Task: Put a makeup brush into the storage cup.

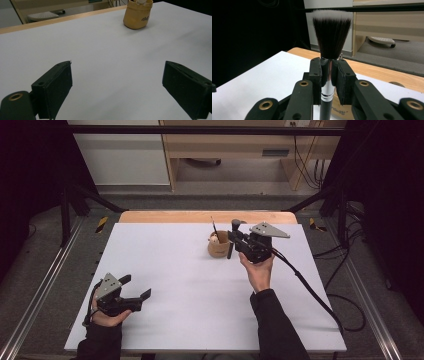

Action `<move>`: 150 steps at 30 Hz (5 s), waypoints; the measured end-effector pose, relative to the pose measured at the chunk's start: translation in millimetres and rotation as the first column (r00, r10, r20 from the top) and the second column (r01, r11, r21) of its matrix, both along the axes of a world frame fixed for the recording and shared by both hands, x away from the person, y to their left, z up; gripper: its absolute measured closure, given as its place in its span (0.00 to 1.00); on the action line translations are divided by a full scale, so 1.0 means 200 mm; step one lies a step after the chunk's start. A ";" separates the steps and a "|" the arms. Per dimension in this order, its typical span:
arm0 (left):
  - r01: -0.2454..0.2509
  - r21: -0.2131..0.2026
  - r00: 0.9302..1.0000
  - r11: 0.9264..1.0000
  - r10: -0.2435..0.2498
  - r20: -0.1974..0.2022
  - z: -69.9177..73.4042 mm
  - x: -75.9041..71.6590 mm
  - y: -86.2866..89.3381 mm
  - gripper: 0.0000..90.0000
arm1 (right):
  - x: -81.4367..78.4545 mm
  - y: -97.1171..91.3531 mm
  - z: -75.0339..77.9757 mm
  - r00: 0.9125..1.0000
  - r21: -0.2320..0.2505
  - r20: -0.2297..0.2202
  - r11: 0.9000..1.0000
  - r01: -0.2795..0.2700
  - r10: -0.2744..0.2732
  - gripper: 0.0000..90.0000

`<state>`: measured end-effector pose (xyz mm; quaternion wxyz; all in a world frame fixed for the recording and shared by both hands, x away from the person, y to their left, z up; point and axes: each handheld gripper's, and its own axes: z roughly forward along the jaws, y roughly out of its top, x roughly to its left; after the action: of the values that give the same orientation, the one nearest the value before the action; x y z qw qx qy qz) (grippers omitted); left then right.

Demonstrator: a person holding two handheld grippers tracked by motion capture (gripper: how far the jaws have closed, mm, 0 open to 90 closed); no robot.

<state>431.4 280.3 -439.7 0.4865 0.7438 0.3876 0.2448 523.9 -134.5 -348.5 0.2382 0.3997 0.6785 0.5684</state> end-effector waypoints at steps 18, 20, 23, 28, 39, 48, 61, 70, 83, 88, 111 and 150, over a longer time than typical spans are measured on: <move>0.006 0.002 1.000 1.000 -0.006 0.008 0.01 0.00 -0.01 0.09 | 0.16 0.04 0.03 0.998 -0.014 0.015 0.999 0.053 -0.053 0.86; 0.006 -0.003 1.000 1.000 -0.006 0.007 0.01 0.00 -0.01 0.09 | 0.17 0.04 0.04 0.998 -0.011 0.016 0.998 0.060 -0.060 0.86; 0.005 -0.004 1.000 1.000 -0.005 0.007 0.01 0.00 -0.01 0.09 | 0.20 0.04 0.04 0.997 -0.012 0.021 0.997 0.073 -0.072 0.86; 0.005 -0.006 1.000 1.000 -0.005 0.006 0.01 0.00 -0.01 0.09 | 0.23 0.05 0.04 0.996 -0.020 0.027 0.996 0.088 -0.087 0.86; 0.010 -0.005 1.000 1.000 -0.010 0.002 0.01 0.00 -0.02 0.08 | 0.32 0.08 0.00 0.993 -0.041 0.028 0.992 0.119 -0.118 0.86; 0.011 -0.006 1.000 1.000 -0.011 0.002 0.01 0.00 -0.02 0.08 | 0.37 0.10 -0.05 0.990 -0.037 0.026 0.990 0.138 -0.137 0.86; 0.012 -0.005 1.000 1.000 -0.012 0.001 0.01 0.00 -0.02 0.08 | 0.43 0.11 -0.10 0.990 -0.044 -0.002 0.989 0.144 -0.144 0.86; 0.015 -0.004 1.000 1.000 -0.015 0.001 0.01 0.00 -0.02 0.08 | 0.46 0.12 -0.14 0.989 -0.032 -0.025 0.989 0.144 -0.145 0.86; 0.015 -0.005 1.000 1.000 -0.015 0.001 0.01 0.00 -0.02 0.08 | 0.50 0.16 -0.22 0.987 -0.077 -0.069 0.987 0.142 -0.147 0.86; 0.016 -0.005 1.000 1.000 -0.016 0.000 0.01 0.00 -0.02 0.08 | 0.51 0.16 -0.26 0.983 -0.094 -0.105 0.985 0.144 -0.153 0.85; 0.014 -0.003 1.000 1.000 -0.014 -0.001 0.01 0.00 -0.02 0.08 | 0.50 0.15 -0.35 0.976 -0.124 -0.165 0.985 0.124 -0.143 0.85; 0.016 0.001 1.000 1.000 -0.016 -0.006 0.01 0.00 -0.03 0.08 | 0.02 -0.08 -0.19 0.994 -0.113 -0.104 0.992 -0.054 0.043 0.30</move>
<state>431.4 274.5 -437.5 0.4869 0.7479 0.3828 0.2390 527.0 -149.5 -386.1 0.2123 0.3970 0.7311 0.5126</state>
